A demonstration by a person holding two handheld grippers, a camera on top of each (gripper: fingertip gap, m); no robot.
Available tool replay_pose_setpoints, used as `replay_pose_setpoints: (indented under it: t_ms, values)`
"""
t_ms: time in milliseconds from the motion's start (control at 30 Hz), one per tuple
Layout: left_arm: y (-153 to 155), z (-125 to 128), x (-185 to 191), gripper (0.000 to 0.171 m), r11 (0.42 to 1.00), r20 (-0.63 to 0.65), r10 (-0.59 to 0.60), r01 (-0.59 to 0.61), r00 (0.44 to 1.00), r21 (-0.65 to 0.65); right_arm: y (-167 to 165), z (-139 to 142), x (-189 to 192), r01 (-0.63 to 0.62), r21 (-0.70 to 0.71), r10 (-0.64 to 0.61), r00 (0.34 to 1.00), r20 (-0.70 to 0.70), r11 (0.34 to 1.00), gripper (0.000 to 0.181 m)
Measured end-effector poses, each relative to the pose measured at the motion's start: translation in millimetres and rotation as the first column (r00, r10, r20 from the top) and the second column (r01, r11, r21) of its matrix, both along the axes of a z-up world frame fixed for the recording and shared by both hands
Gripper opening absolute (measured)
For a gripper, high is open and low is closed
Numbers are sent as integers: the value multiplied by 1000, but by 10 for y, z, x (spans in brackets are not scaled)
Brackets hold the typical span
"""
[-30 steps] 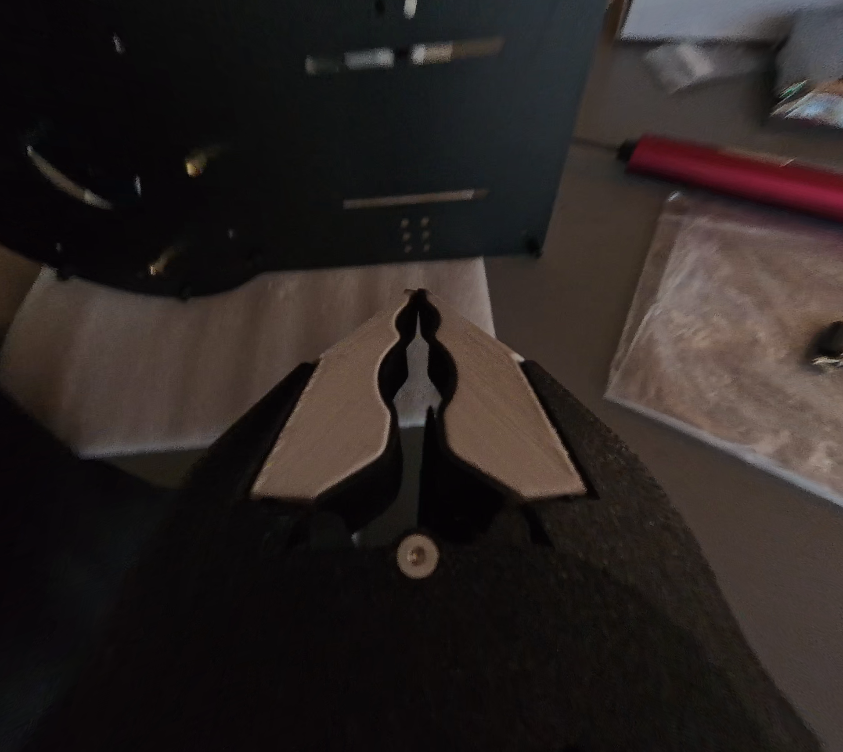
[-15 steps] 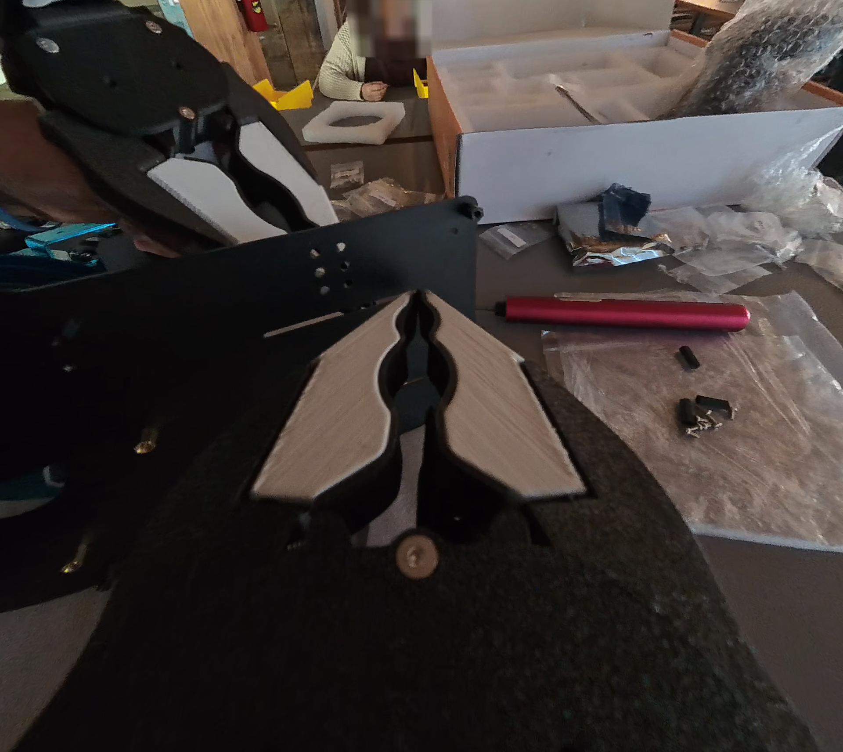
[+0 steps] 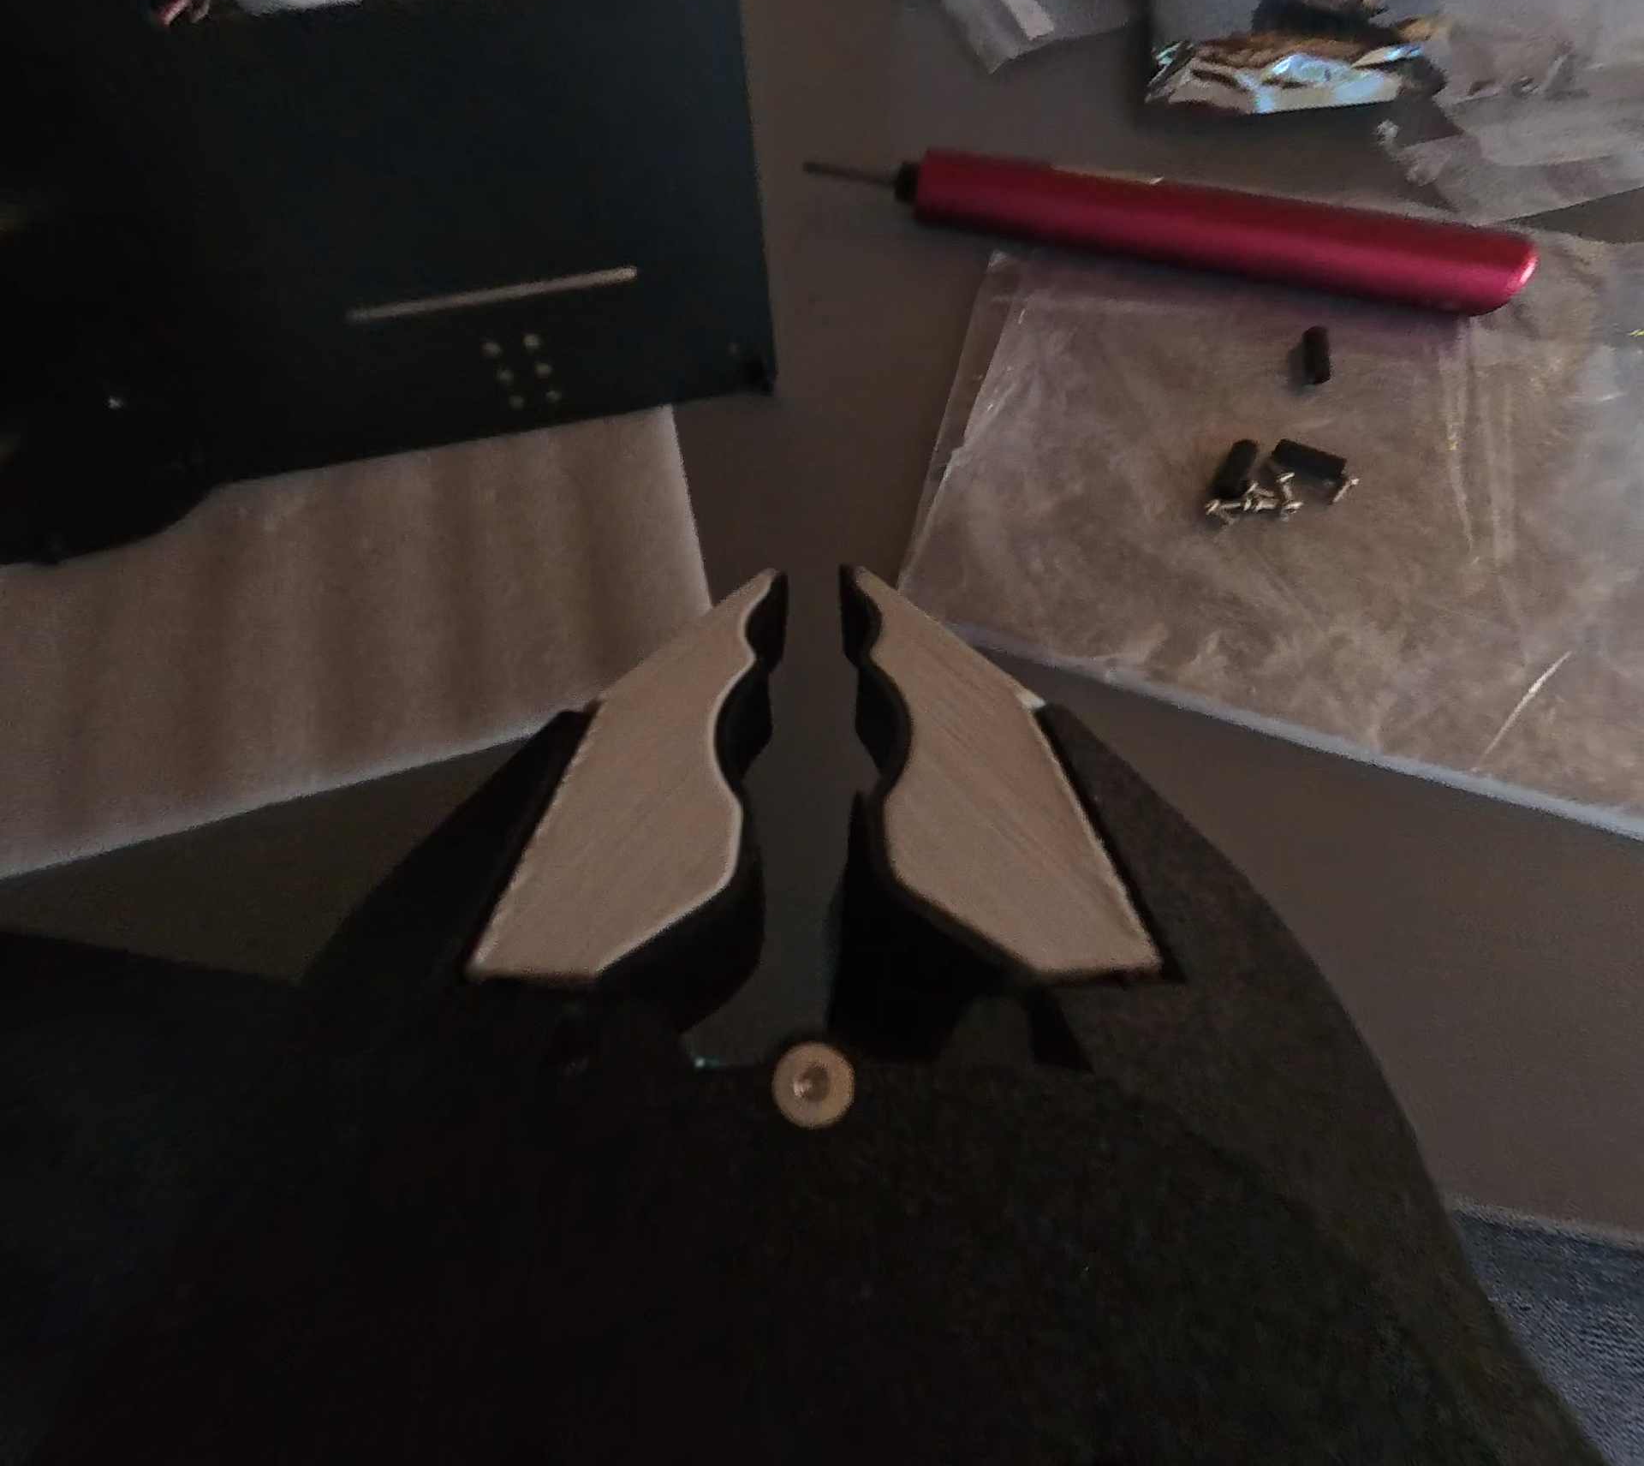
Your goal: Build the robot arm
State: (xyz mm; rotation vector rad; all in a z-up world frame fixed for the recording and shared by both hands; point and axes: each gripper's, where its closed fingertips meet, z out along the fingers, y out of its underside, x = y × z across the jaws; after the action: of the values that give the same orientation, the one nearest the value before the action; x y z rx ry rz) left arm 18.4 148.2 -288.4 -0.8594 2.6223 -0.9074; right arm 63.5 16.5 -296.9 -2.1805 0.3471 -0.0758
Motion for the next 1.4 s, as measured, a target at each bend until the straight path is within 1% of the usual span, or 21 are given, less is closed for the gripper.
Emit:
replay_pose_setpoints:
  t_ms: [33, 100, 200, 333, 467, 733, 800, 900, 1000, 1067, 1100, 1167, 1233, 1300, 1333, 1400]
  values:
    - [4, -16, -7, 5, 1000, -2, -1, 1, 1000, 12, 33, 9, 36, 12, 15, -12, 1000, -9, 1000, 9]
    - [6, -33, -16, 5, 1000, -7, 1, -1, 1000, 21, 96, -35, 131, 46, -4, -47, 999, -21, 999, 13]
    - [15, -46, -25, 5, 1000, -12, 10, -9, 1000, 26, 230, -52, 237, 70, -25, -70, 997, 25, 997, 15]
    - [44, -53, -30, 5, 999, -15, 21, -20, 1000, 33, 319, -195, 310, 35, -109, -33, 999, 23, 993, 17]
    - [75, -49, -23, 5, 999, -12, 31, -31, 999, 35, 265, -215, 405, 37, -145, -32, 999, 34, 989, 18]
    - [136, -77, -7, 5, 998, -16, 50, -50, 999, 31, 242, -112, 465, 43, -118, -41, 999, 21, 992, 19]
    - [138, -76, -2, 5, 998, -15, 53, -52, 999, 27, 249, -140, 480, 43, -131, -41, 999, 19, 990, 21]
    - [147, -82, -1, 5, 998, -14, 56, -55, 998, 26, 279, -213, 486, 52, -135, -56, 998, -23, 989, 24]
    - [163, -79, -9, 5, 998, -13, 60, -60, 998, 25, 290, -184, 454, 29, -118, -41, 994, -105, 993, 25]
    - [180, -74, -13, 5, 998, -11, 64, -64, 998, 23, 257, -99, 518, 48, -84, -56, 994, -98, 995, 25]
    - [191, -73, -13, 5, 998, -11, 67, -66, 998, 23, 224, -102, 531, 50, -96, -59, 993, -98, 994, 26]
    - [206, -68, -15, 5, 997, -9, 69, -69, 998, 23, 164, -190, 520, 34, -151, -49, 994, -93, 988, 26]
    - [211, -58, -12, 5, 997, -6, 70, -70, 998, 19, 203, -219, 474, 3, -132, -14, 996, -84, 991, 30]
    - [213, -56, -5, 5, 997, -4, 71, -71, 997, 16, 196, -221, 476, -24, -154, 16, 998, -57, 988, 28]
    - [212, -55, -2, 5, 997, -3, 70, -70, 998, 17, 181, -201, 487, -29, -172, 21, 999, -47, 985, 25]
    - [202, -45, 4, 5, 998, 1, 68, -68, 998, 16, 240, -51, 477, -39, -107, 37, 999, -25, 993, 20]
